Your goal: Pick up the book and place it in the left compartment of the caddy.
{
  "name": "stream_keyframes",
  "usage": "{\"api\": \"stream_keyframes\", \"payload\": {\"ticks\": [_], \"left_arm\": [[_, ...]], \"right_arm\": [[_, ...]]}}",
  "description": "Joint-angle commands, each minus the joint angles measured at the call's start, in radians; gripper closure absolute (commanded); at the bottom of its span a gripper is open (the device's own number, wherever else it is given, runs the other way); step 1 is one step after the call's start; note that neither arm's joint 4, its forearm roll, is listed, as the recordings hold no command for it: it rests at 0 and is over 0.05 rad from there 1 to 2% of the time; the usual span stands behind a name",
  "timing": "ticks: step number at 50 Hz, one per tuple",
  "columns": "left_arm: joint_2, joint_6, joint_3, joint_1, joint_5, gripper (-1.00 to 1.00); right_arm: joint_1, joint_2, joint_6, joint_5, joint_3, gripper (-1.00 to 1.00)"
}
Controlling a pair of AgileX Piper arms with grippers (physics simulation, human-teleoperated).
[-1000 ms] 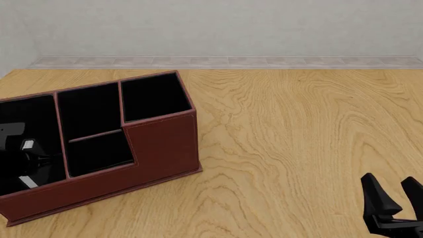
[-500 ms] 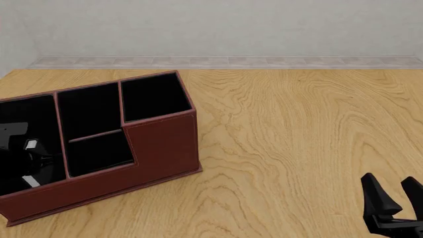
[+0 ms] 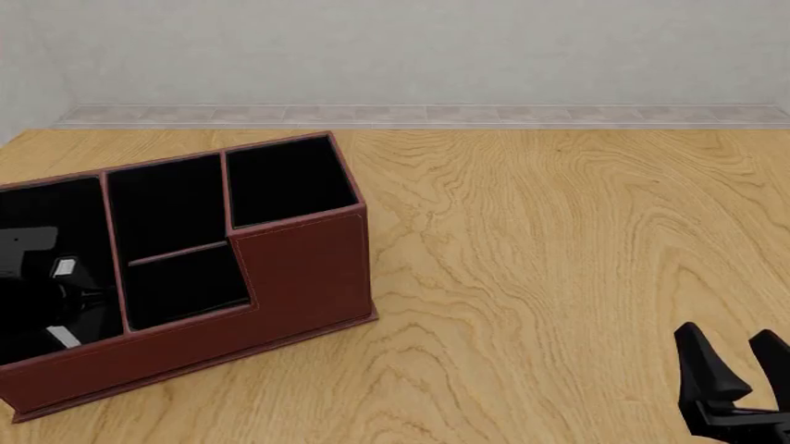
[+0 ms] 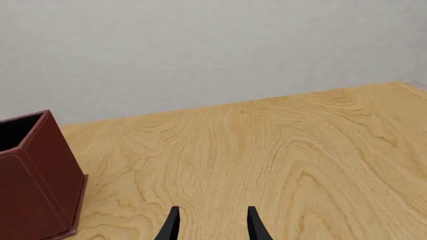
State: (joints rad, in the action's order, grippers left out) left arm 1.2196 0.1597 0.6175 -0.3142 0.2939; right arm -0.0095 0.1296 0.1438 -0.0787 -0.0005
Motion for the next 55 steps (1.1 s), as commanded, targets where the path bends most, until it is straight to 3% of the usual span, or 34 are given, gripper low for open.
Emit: {"api": "stream_keyframes", "payload": {"ticks": [1,12,13,55], "left_arm": [[-0.015,0.025,0.003,0.010,-0.003,1.00],[-0.023,0.031,0.000,0.010,-0.003,1.00],[-0.023,0.026,0.002,0.011,0.001,-1.00],[-0.052,0.040,0.014,0.020,0.026,-1.00]], "right_arm": [[0.000,-0.002,0.002,0.002,0.000,-1.00],[-0.001,-0.010,0.004,0.008,0.000,-1.00],[-0.001,-0.009,0.004,0.007,0.000,-1.00],[-0.002,-0.005,0.007,0.002,0.000,-1.00]]}}
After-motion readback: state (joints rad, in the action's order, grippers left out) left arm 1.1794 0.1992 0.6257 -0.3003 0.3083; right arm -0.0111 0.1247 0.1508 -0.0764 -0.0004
